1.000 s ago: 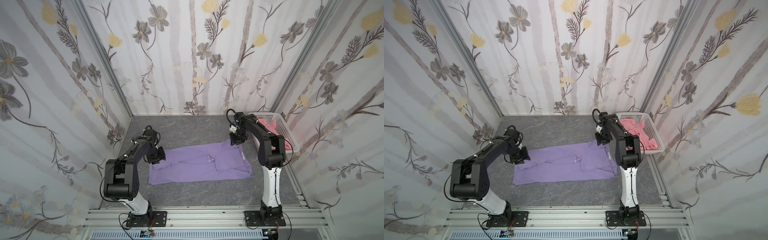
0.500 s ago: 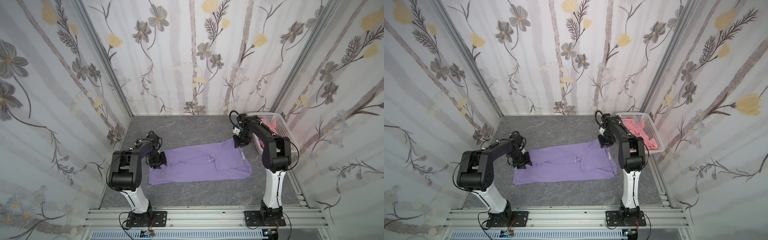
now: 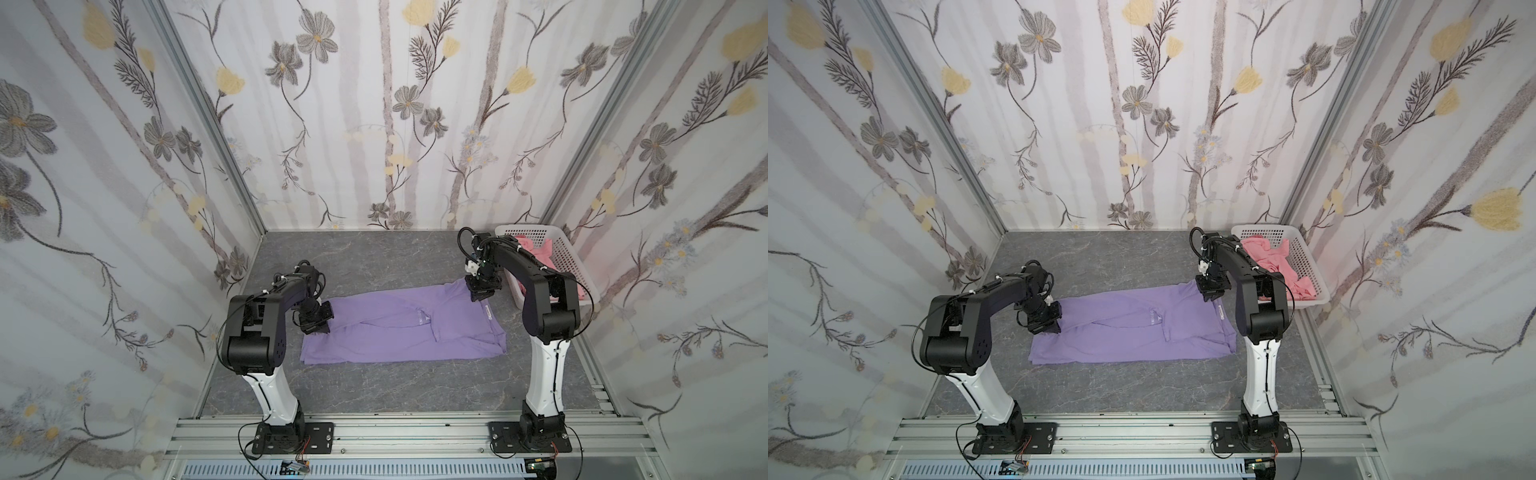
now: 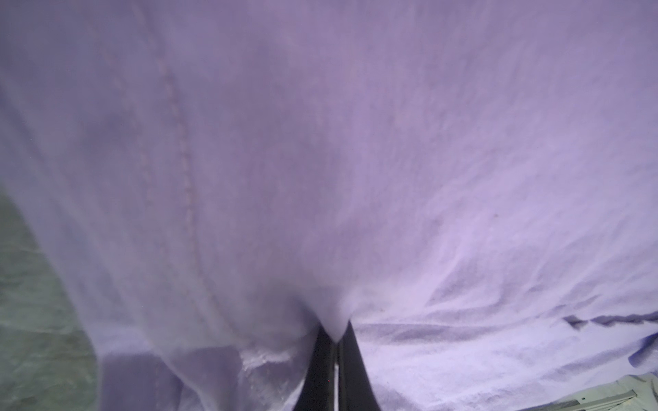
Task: Fold and stack t-shirts
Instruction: Smooth out the T-shirt at the center of the board.
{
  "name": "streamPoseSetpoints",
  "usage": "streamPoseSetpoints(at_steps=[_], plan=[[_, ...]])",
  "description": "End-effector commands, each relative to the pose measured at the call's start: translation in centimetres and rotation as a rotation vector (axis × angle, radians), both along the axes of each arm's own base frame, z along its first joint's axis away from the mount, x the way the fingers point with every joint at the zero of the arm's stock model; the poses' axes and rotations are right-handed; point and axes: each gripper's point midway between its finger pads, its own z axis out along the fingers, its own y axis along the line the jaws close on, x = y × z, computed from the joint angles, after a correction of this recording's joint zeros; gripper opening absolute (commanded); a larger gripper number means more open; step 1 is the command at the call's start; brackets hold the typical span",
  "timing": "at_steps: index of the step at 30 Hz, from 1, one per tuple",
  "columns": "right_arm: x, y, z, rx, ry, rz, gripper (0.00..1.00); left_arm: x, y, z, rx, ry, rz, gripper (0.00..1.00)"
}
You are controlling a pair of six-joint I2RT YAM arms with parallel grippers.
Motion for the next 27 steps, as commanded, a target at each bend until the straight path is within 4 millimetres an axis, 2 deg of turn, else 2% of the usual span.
streamPoseSetpoints(at_steps=[1,2,12,19,21,24,25,26,27], plan=[[-0.3,-0.1,-0.2,-0.005,0.012,0.003,0.04,-0.2,0.2,-0.3,0.014,0.007,-0.019,0.00],[-0.3,-0.3,-0.1,-0.018,0.008,0.006,0.00,-0.2,0.3,-0.2,0.018,0.009,-0.022,0.00],[0.7,-3.6,2.1,-0.164,-0.046,-0.001,0.00,-1.5,1.0,-0.6,0.054,0.051,-0.045,0.00],[0.7,-4.6,1.8,-0.188,-0.014,-0.008,0.00,-1.8,1.1,-0.8,0.059,0.070,-0.044,0.00],[0.6,-4.7,1.3,-0.196,0.003,-0.002,0.06,-1.9,1.2,-0.9,0.063,0.073,-0.044,0.00],[0.3,-5.0,0.4,-0.214,0.037,0.000,0.26,-1.9,1.2,-0.9,0.061,0.074,-0.045,0.00],[0.2,-5.0,0.2,-0.215,0.044,0.001,0.32,-1.8,1.1,-0.8,0.054,0.070,-0.045,0.13],[0.2,-5.0,0.1,-0.213,0.048,0.000,0.35,-1.7,0.9,-0.6,0.046,0.066,-0.042,0.51],[0.2,-4.9,0.1,-0.209,0.049,-0.001,0.36,-1.4,0.7,-0.3,0.035,0.055,-0.040,0.62]])
